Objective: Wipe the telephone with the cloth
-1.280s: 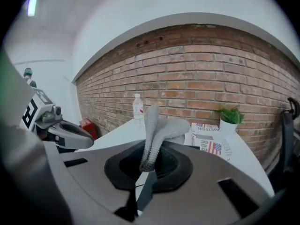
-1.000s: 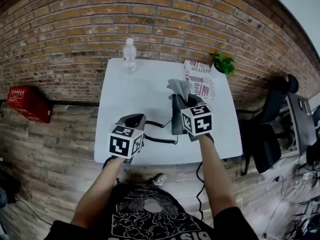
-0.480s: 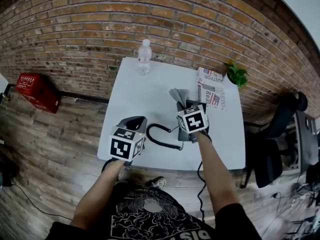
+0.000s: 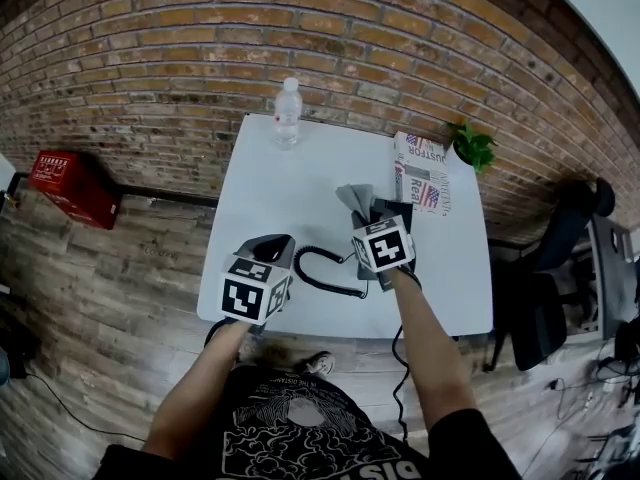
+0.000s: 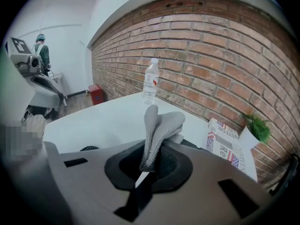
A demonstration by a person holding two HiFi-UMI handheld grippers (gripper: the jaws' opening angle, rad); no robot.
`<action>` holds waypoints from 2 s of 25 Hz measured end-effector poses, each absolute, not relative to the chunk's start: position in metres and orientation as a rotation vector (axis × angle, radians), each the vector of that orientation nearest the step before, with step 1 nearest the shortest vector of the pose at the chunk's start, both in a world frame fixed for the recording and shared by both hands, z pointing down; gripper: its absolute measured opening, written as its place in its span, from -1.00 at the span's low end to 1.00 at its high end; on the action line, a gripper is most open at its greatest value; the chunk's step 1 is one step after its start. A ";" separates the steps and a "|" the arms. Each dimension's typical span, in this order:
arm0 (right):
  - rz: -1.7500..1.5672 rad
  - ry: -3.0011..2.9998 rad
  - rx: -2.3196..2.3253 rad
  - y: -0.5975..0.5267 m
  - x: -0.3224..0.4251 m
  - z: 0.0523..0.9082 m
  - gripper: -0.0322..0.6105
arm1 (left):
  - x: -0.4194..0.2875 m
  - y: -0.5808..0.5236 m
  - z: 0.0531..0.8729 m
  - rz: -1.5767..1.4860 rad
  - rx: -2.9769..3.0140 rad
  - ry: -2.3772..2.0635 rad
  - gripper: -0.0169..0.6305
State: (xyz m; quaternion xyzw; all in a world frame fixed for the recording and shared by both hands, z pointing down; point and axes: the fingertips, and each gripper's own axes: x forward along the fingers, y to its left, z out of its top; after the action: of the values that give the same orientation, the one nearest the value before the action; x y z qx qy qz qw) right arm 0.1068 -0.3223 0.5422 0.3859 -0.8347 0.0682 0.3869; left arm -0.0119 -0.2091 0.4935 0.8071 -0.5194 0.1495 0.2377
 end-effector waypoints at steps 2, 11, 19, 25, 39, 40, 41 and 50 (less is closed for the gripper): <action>0.185 -2.126 0.986 -0.319 0.108 0.543 -0.87 | -0.011 -0.208 0.494 0.413 2.214 -1.415 -0.93; 0.235 -2.133 1.002 -0.299 0.112 0.553 -0.87 | -0.006 -0.205 0.497 0.413 2.239 -1.377 -0.93; 0.296 -2.126 1.030 -0.275 0.119 0.562 -0.87 | 0.004 -0.200 0.498 0.427 2.273 -1.320 -0.93; 0.339 -2.124 1.050 -0.257 0.124 0.570 -0.87 | 0.012 -0.198 0.499 0.443 2.301 -1.271 -0.93; 0.425 -2.099 1.094 -0.222 0.131 0.586 -0.87 | 0.020 -0.197 0.502 0.462 2.347 -1.187 -0.93; 0.432 -2.097 1.098 -0.220 0.132 0.587 -0.87 | 0.021 -0.197 0.501 0.462 2.350 -1.182 -0.93; 0.440 -2.095 1.102 -0.217 0.133 0.588 -0.87 | 0.021 -0.197 0.501 0.463 2.353 -1.176 -0.93; 0.486 -2.082 1.116 -0.199 0.138 0.596 -0.87 | 0.031 -0.196 0.504 0.474 2.370 -1.132 -0.93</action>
State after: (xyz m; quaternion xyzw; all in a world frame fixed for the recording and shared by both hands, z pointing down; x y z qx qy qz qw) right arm 0.1382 -0.1992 0.5958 0.4321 -0.8065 0.1881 0.3570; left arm 0.0311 -0.1957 0.5037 0.8632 -0.4125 0.1728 0.2343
